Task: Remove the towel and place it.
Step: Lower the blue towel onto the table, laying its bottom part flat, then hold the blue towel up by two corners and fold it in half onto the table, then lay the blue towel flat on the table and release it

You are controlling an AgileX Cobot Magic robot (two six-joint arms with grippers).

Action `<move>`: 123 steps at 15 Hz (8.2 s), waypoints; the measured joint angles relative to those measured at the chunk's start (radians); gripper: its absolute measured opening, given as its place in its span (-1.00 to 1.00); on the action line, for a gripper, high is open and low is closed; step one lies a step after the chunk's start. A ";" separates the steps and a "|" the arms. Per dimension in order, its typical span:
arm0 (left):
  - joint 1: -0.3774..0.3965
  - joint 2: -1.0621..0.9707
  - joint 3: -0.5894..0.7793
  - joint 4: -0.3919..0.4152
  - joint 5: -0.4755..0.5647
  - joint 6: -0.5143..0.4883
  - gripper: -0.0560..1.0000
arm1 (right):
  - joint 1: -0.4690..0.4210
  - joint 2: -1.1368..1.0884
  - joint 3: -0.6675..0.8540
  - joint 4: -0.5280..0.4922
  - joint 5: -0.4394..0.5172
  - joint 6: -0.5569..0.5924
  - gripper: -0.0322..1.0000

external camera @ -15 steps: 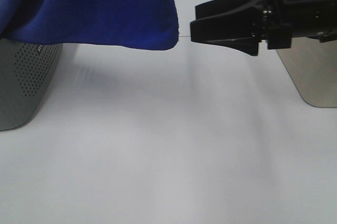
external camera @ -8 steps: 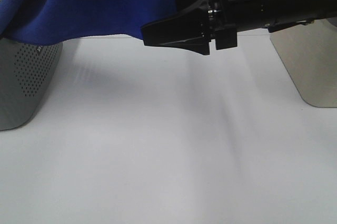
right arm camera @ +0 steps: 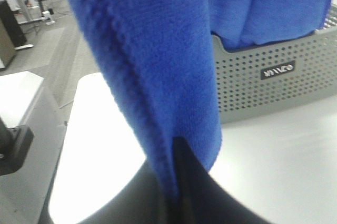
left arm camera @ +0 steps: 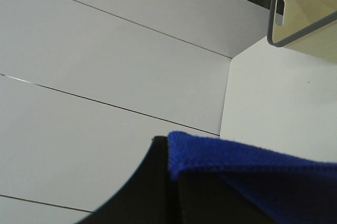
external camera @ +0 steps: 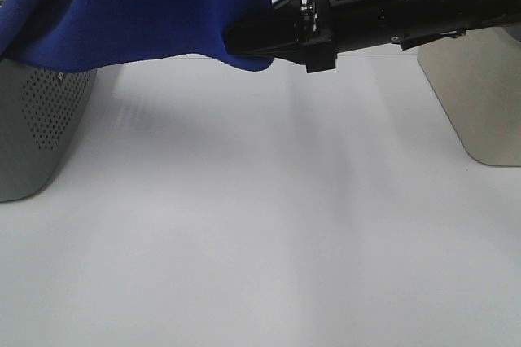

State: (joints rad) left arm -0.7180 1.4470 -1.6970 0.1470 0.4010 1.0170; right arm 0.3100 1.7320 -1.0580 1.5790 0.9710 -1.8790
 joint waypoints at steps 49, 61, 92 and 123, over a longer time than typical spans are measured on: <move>0.422 1.086 -1.127 -0.041 -0.676 -0.285 -0.89 | -0.114 0.393 -1.247 -1.795 -0.958 1.592 -0.91; 0.384 0.996 -1.127 -0.091 -0.090 -0.285 -0.89 | -0.114 0.326 -1.247 -1.638 -0.454 1.592 -0.91; 0.273 -0.034 0.356 -0.439 0.797 -0.704 -0.89 | -0.103 -0.378 -0.316 -1.314 0.245 1.585 -0.91; 0.073 0.329 0.949 -0.661 0.595 -0.524 -0.89 | -0.107 0.010 0.567 -1.064 0.080 1.452 -0.91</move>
State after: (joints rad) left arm -0.6450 1.7760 -0.7480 -0.5140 0.9960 0.4930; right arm 0.2030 1.7420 -0.4910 0.5150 1.0510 -0.4270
